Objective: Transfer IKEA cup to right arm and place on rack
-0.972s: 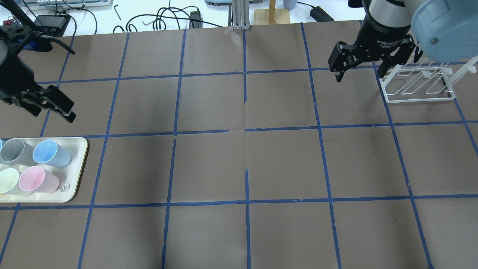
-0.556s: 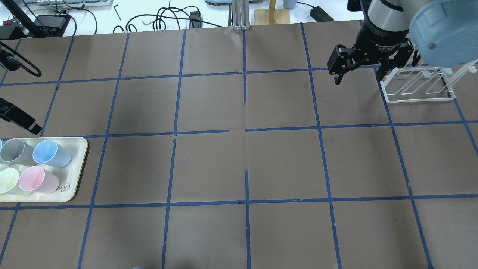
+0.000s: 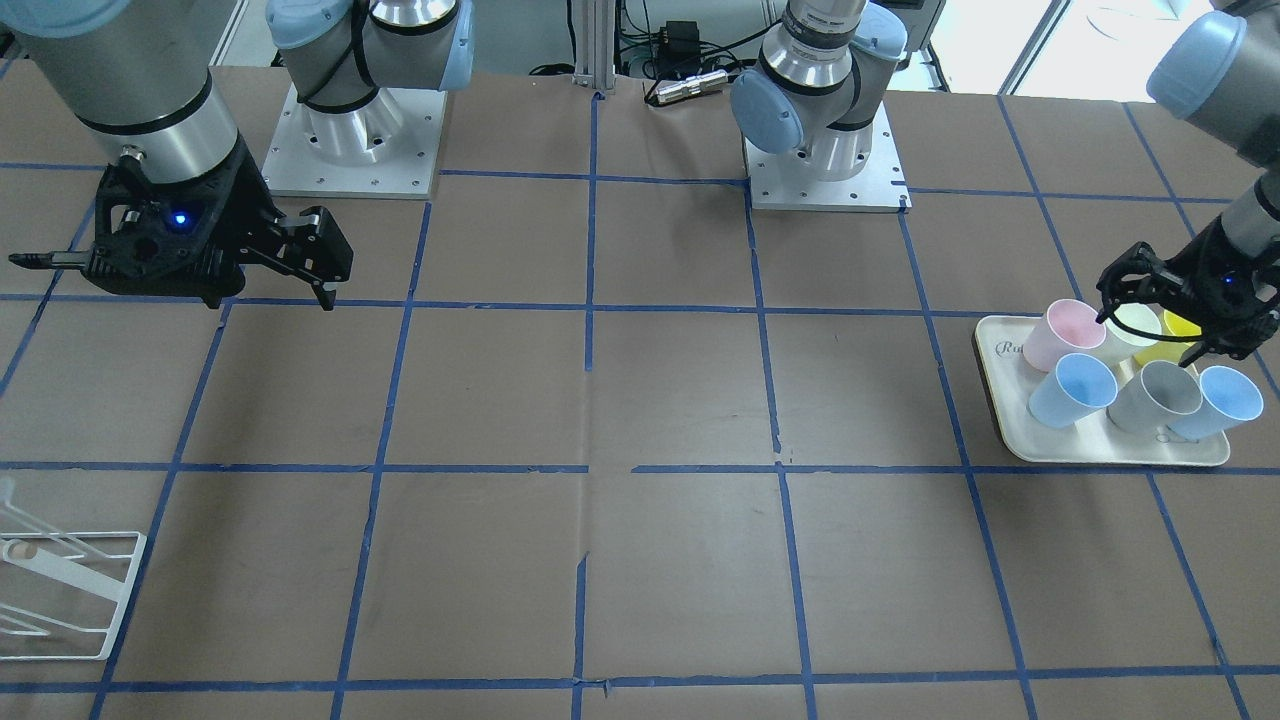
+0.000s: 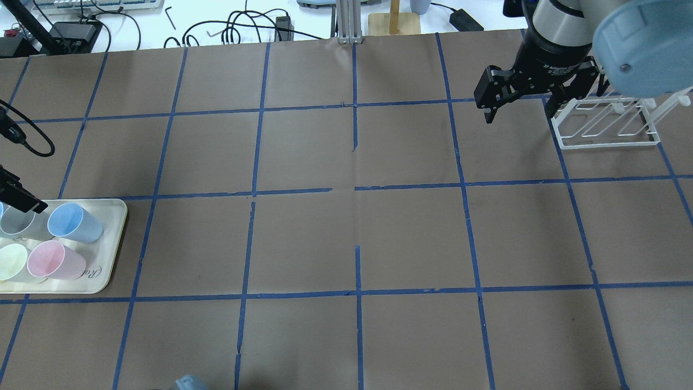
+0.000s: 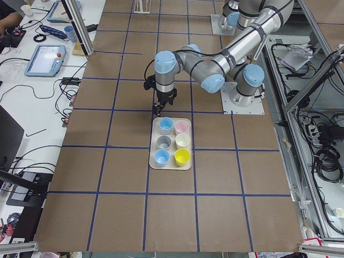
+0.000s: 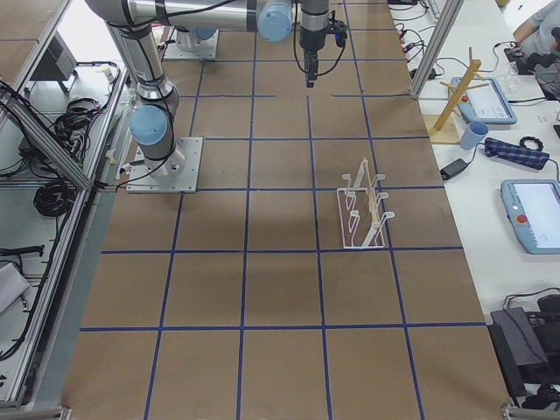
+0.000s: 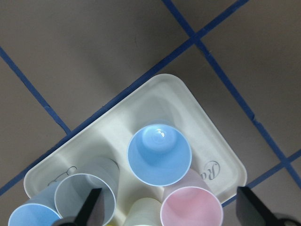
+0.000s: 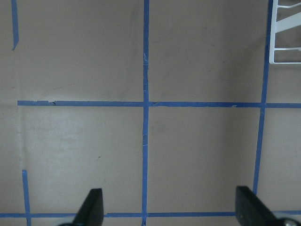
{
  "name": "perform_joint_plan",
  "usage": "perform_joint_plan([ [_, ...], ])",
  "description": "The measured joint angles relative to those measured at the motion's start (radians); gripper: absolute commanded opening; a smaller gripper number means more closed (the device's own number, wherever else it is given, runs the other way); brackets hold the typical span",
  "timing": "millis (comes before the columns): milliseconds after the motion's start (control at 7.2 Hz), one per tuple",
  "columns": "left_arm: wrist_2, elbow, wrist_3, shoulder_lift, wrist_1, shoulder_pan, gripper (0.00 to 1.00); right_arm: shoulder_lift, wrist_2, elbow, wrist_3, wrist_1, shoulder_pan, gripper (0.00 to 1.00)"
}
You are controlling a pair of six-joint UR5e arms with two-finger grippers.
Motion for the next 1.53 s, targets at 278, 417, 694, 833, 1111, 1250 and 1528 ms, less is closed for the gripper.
perform_joint_plan([
  [278, 0.0, 0.0, 0.057, -0.071, 0.08, 0.011, 1.0, 0.001, 0.0, 0.001, 0.0, 0.0, 0.0, 1.0],
  [417, -0.001, 0.0, 0.072, -0.1, 0.094, 0.013, 0.98, 0.0, 0.0, 0.002, -0.001, 0.0, 0.0, 1.0],
  [694, -0.001, 0.002, 0.094, -0.146, 0.102, 0.014, 0.98, -0.001, 0.0, 0.007, 0.0, 0.0, 0.0, 1.0],
  [833, -0.001, 0.003, 0.097, -0.167, 0.104, 0.014, 0.98, -0.001, 0.001, 0.007, 0.0, -0.001, 0.0, 1.0],
  [1111, -0.002, 0.004, 0.1, -0.202, 0.126, 0.014, 0.8, -0.002, 0.001, 0.008, -0.001, -0.001, 0.0, 1.0],
  [1250, -0.002, 0.004, 0.102, -0.214, 0.134, 0.014, 0.49, -0.001, 0.001, 0.008, 0.0, -0.001, 0.0, 1.0],
  [1528, -0.001, 0.005, 0.103, -0.227, 0.138, 0.011, 0.0, 0.0, 0.001, 0.008, 0.0, -0.001, 0.0, 1.0],
])
